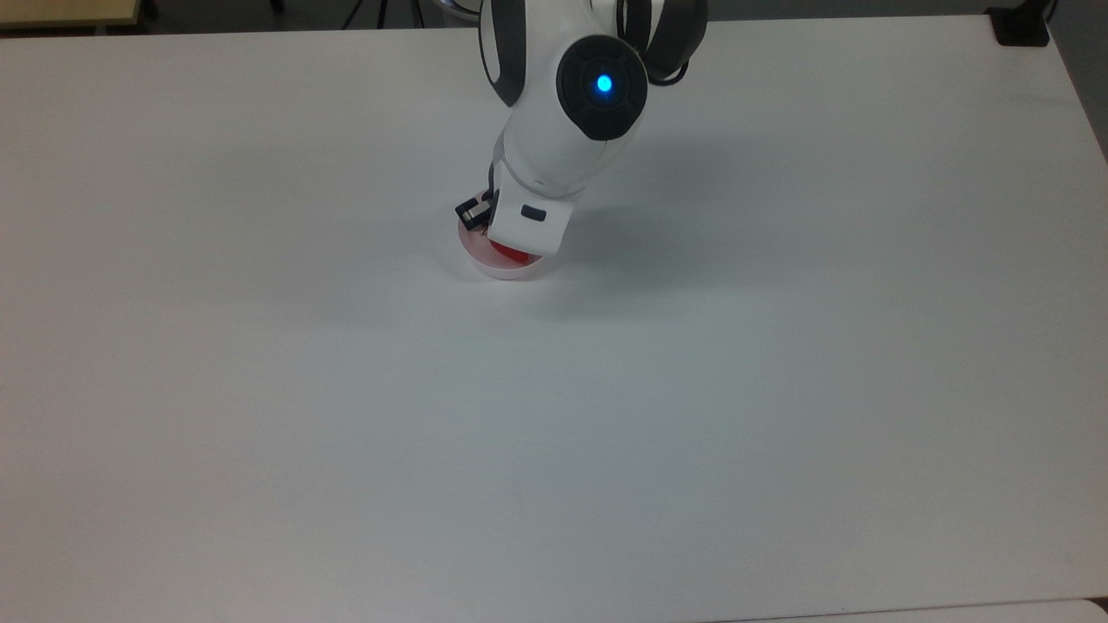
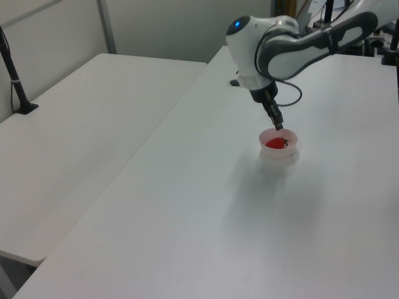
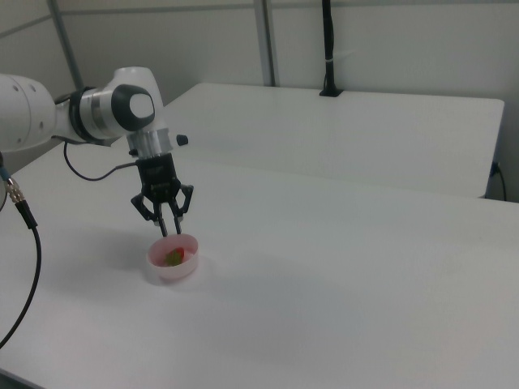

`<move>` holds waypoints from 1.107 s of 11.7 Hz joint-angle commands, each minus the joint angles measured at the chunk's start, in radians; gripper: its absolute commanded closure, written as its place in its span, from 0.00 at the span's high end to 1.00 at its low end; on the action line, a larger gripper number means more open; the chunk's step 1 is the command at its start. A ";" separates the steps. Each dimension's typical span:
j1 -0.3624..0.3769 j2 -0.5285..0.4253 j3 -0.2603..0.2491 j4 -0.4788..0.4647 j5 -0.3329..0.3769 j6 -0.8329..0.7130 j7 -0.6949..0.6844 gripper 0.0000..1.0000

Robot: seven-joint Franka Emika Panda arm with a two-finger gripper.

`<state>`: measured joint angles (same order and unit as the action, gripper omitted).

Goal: Pick up strawberry from bowl

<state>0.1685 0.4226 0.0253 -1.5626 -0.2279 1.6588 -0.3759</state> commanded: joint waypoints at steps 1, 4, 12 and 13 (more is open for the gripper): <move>0.014 -0.016 -0.050 0.026 0.032 -0.048 -0.066 0.32; 0.017 -0.005 -0.051 -0.006 0.030 -0.030 -0.058 0.67; 0.031 -0.004 -0.053 -0.120 0.148 0.242 0.547 0.76; 0.037 -0.005 -0.053 -0.122 0.148 0.248 0.596 0.76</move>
<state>0.1789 0.4458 -0.0105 -1.6543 -0.1067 1.8741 0.0779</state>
